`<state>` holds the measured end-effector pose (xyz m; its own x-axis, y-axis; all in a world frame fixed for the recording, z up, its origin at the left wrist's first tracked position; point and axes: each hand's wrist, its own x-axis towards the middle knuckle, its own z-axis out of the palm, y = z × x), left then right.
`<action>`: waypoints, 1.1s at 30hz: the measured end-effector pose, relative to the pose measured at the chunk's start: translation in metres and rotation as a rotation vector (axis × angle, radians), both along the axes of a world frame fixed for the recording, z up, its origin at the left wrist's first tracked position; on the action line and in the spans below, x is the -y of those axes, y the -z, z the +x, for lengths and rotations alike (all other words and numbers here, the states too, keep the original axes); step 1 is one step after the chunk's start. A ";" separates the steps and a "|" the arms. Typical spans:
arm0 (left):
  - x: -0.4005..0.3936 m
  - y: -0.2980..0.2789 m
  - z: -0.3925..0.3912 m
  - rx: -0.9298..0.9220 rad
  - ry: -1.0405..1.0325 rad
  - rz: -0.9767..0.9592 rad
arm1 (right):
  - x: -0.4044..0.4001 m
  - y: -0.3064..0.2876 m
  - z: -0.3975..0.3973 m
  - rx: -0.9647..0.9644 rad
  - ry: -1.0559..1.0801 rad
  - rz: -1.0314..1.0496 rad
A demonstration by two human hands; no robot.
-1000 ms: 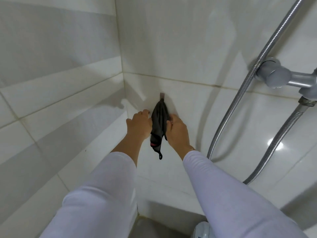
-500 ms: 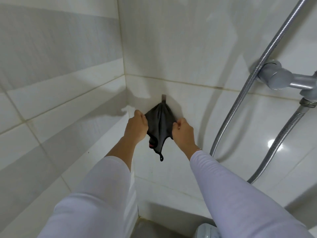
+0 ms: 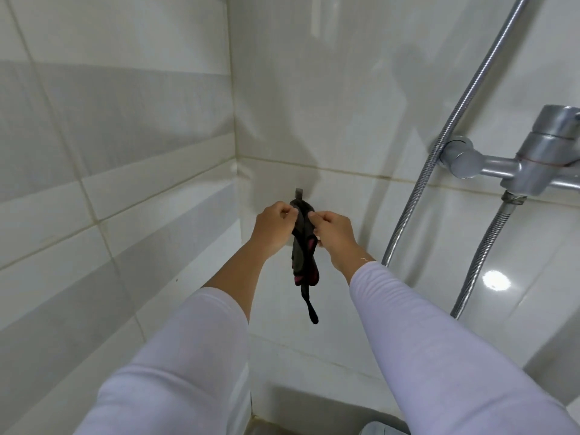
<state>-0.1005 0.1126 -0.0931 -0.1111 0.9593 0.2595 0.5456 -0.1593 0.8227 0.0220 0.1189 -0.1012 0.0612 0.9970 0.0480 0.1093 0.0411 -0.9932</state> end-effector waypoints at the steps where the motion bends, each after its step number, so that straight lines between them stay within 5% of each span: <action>1: 0.001 -0.003 0.003 0.025 0.012 -0.008 | 0.003 -0.004 0.001 -0.039 -0.008 -0.001; 7: 0.017 -0.016 0.013 0.335 0.227 -0.087 | 0.018 -0.024 0.018 -0.137 -0.032 -0.052; 16: 0.039 -0.015 0.033 0.298 0.276 -0.122 | 0.052 -0.031 0.067 -0.157 -0.203 -0.186; 23: 0.063 -0.023 0.072 0.474 0.394 -0.251 | 0.088 0.000 0.132 -0.074 -0.089 -0.294; 33: 0.080 -0.005 0.140 0.622 0.471 -0.524 | 0.142 0.025 0.207 -0.278 -0.228 -0.399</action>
